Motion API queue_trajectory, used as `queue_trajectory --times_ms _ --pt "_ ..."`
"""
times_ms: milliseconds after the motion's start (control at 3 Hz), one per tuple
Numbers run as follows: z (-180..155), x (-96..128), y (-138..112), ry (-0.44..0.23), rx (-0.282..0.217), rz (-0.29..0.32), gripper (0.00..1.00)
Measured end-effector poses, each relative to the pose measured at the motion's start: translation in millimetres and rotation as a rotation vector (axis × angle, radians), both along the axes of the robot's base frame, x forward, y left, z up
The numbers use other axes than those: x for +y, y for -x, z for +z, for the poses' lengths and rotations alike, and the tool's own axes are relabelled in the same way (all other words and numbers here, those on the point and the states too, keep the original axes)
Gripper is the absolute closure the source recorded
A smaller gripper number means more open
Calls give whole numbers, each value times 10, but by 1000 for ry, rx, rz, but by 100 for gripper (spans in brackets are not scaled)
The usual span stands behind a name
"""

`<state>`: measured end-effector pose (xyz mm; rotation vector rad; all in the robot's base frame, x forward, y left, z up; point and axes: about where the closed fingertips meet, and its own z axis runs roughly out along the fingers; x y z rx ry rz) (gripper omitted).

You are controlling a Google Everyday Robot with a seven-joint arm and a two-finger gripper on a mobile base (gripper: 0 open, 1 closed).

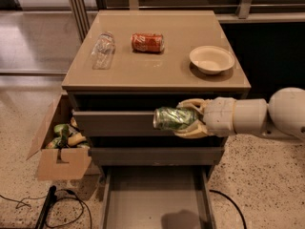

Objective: Pick green can from bottom drawer and place on counter

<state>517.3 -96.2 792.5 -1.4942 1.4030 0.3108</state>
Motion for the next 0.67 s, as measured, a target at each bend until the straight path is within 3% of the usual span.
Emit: queue_trajectory --times_ms 333,667 --pt "267 362 -407 -1 1 -16 100" --pt "267 361 -407 -1 1 -16 100"
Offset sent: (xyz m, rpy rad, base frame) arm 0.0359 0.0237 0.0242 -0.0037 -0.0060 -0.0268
